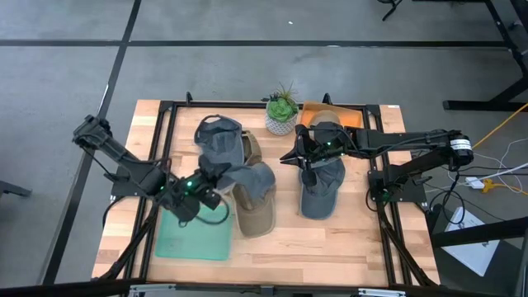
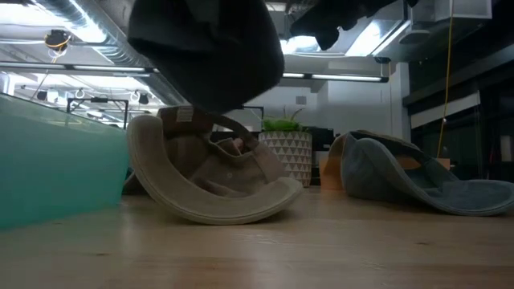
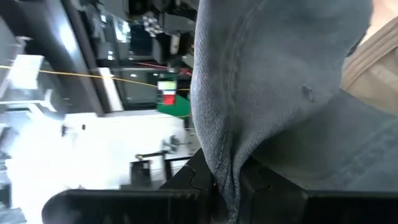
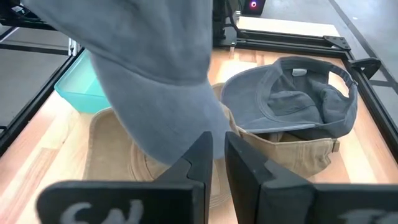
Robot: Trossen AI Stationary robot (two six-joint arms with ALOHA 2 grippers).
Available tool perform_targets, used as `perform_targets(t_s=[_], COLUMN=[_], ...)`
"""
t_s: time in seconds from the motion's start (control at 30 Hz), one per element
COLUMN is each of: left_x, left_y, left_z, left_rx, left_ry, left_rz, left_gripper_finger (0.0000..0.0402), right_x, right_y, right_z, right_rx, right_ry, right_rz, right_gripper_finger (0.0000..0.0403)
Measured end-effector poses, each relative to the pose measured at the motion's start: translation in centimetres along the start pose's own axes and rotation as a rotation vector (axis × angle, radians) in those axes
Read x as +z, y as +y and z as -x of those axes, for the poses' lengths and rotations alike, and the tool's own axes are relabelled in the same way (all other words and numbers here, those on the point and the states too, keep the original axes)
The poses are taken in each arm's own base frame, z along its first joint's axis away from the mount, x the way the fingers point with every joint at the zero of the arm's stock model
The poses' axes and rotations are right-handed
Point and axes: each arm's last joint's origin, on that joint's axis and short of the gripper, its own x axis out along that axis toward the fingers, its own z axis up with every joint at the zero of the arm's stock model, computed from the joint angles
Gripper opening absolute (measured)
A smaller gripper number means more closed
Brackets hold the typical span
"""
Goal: Pick & Place hat
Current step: Put the bottom left blue cap into the green bin
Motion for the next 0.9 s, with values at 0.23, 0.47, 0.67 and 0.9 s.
perform_targets(t_s=[0.23, 0.47, 0.67, 0.9], left_x=[0.8, 1.2, 1.4, 1.4], left_y=[-0.6, -1.1, -1.7, -2.3], left_z=[2.9, 5.4, 7.7, 10.6], left_rx=[0.047, 0.076, 0.069, 0.046], left_ry=[-0.066, -0.129, -0.223, -0.343], left_rz=[-0.026, -0.044, -0.034, 0.011], left_gripper_finger=[0.0018, 0.0018, 0.0019, 0.0019], right_x=[0.0, 0.0, 0.0, 0.0], right_y=[0.0, 0.0, 0.0, 0.0], right_z=[0.0, 0.0, 0.0, 0.0], right_rx=[0.0, 0.0, 0.0, 0.0], right_ry=[0.0, 0.0, 0.0, 0.0], right_rz=[0.015, 0.029, 0.001, -0.025], right_gripper_finger=[0.0044, 0.0044, 0.0044, 0.0044])
